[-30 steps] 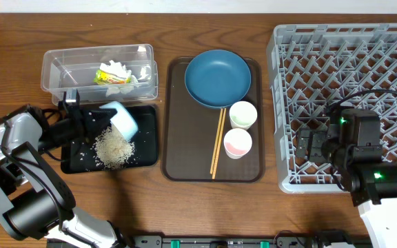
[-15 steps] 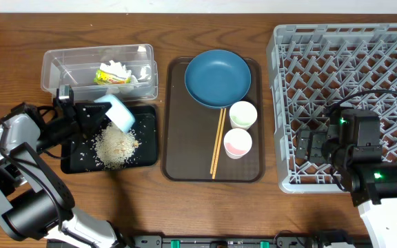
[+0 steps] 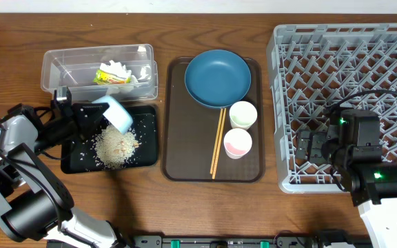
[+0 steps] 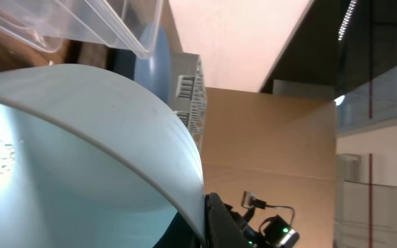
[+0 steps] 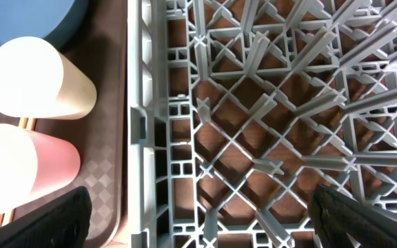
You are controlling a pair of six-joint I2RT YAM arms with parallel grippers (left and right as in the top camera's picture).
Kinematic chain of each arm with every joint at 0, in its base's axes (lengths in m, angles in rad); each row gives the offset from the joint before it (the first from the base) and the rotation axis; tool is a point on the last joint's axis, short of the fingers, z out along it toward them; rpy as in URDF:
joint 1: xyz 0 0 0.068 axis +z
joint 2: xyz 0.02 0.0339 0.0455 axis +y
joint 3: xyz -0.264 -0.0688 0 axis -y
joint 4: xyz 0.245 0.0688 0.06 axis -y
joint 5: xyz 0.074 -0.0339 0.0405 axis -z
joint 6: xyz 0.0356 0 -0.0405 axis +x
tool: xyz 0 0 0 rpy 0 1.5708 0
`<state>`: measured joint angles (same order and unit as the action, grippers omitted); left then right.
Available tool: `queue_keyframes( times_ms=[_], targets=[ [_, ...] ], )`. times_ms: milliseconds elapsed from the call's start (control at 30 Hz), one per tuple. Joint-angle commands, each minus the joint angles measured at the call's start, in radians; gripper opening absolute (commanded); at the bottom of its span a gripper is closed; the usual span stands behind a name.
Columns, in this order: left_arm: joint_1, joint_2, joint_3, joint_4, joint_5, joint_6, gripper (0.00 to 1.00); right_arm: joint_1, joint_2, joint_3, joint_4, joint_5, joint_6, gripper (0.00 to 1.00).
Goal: Sort waste into correct bins and load items into the dishwasher rack
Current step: 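Lift the bowl over the black tray and tip the rice out, then return the emptied bowl to the brown tray with the left gripper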
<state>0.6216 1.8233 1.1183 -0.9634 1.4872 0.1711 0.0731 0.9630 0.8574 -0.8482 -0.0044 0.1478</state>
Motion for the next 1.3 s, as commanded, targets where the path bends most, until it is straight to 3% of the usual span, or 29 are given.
queue_keyframes(
  times_ms=[0,33,100,200,433,500,700,1000,1267],
  targets=[
    [0.013,-0.013,-0.004,0.005,-0.146,-0.101,0.06,-0.009,0.000,0.021,0.000,0.001,-0.015,0.99],
    [0.013,-0.013,-0.004,0.005,-0.175,-0.143,0.06,-0.009,0.000,0.021,0.000,0.001,-0.015,0.99],
    [0.010,-0.013,-0.004,0.002,-0.117,-0.107,0.06,-0.009,0.000,0.021,-0.001,0.001,-0.015,0.99],
    [0.008,-0.013,-0.004,-0.059,0.074,0.112,0.06,-0.009,0.000,0.021,0.000,0.001,-0.015,0.99],
    [0.010,-0.013,-0.004,-0.033,0.064,0.108,0.11,-0.009,0.000,0.021,0.000,0.001,-0.015,0.99],
    [0.012,-0.013,-0.004,-0.040,0.061,0.081,0.06,-0.009,0.000,0.021,0.001,0.001,-0.015,0.99],
    [-0.004,-0.013,-0.004,-0.049,0.083,0.098,0.06,-0.009,0.000,0.021,0.002,0.001,-0.015,0.99],
    [-0.106,-0.074,-0.001,-0.056,-0.061,0.097,0.06,-0.009,0.000,0.021,0.003,0.009,-0.015,0.99],
    [-0.320,-0.206,0.007,-0.023,-0.266,0.076,0.06,-0.009,0.000,0.021,0.003,0.016,-0.015,0.99]
  ],
)
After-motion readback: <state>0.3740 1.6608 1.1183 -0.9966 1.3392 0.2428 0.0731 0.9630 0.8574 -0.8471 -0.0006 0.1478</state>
